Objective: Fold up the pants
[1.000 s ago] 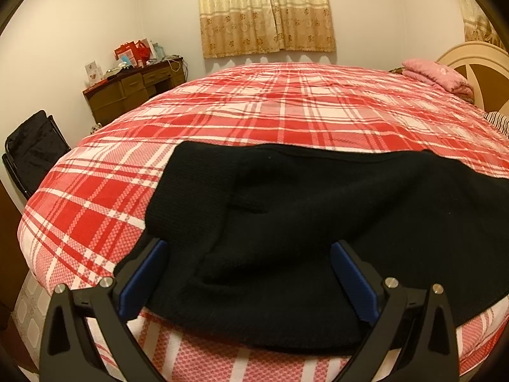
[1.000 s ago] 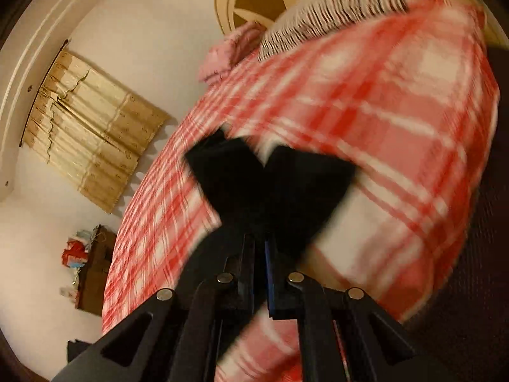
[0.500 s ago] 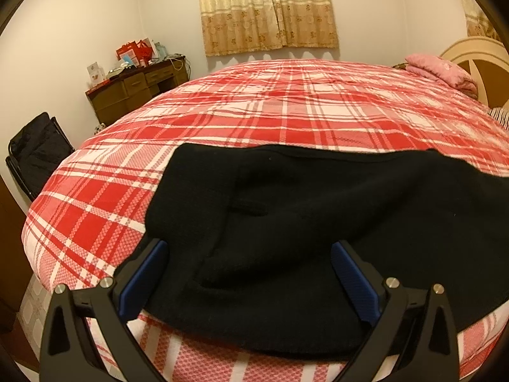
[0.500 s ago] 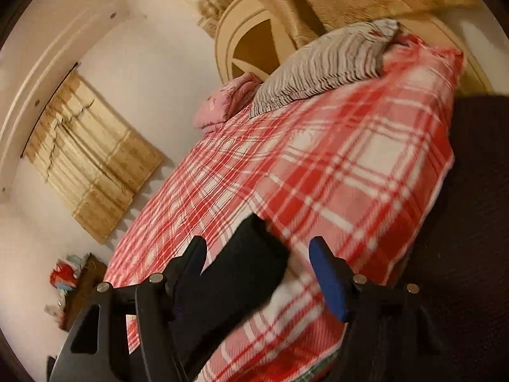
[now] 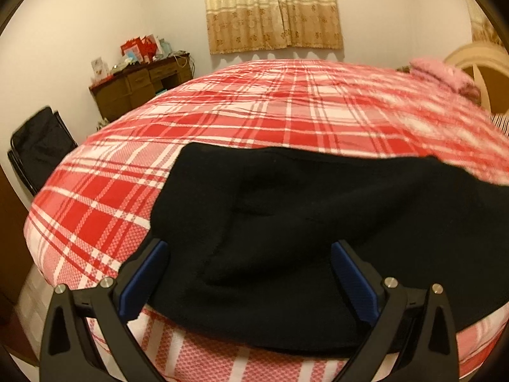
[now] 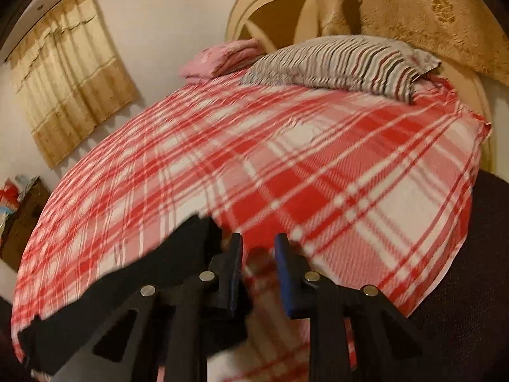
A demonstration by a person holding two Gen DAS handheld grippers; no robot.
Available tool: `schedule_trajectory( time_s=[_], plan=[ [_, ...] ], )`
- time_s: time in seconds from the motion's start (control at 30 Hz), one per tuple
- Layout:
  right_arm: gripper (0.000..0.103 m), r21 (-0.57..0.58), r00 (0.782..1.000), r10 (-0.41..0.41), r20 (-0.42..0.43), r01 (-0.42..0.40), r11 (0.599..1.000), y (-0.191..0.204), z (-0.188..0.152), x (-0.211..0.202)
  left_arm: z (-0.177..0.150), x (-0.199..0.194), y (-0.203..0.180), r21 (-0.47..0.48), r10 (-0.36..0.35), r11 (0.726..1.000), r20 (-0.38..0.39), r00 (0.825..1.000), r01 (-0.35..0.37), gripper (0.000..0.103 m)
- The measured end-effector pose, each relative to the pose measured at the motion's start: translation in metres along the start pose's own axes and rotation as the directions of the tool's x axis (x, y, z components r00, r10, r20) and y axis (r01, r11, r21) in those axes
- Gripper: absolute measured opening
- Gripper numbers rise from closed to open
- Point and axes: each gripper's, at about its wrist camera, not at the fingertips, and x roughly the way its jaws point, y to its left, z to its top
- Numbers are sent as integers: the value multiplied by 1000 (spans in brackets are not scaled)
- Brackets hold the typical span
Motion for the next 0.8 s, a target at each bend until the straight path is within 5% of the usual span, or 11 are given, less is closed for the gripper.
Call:
schedule_trajectory(
  time_s=[0.17, 0.3, 0.43, 0.63, 0.67, 0.77, 0.8],
  plan=[
    [25, 1, 989, 148, -18, -148, 989, 15, -9, 2, 3, 1, 3, -28, -4, 1000, -13, 1000, 3, 103],
    [65, -82, 981, 193, -26, -195, 977, 37, -13, 1, 3, 1, 2, -19, -3, 1000, -16, 1000, 3, 103],
    [66, -192, 997, 82, -12, -82, 978, 55, -19, 5, 2, 1, 1, -14, 0, 1000, -16, 1000, 0, 103],
    [66, 24, 966, 257, -22, -256, 966, 21, -9, 6, 3, 3, 1, -8, -1, 1000, -15, 1000, 1, 103],
    [60, 54, 960, 279, -26, -277, 959, 16, -8, 7, 3, 3, 1, -8, -1, 1000, -15, 1000, 1, 103],
    [5, 48, 969, 229, -91, -225, 973, 16, -8, 18, 3, 3, 1, -9, -1, 1000, -16, 1000, 1, 103],
    [5, -6, 973, 214, -84, -215, 977, 22, -9, 16, 3, 3, 1, -8, -1, 1000, -15, 1000, 1, 103]
  ],
)
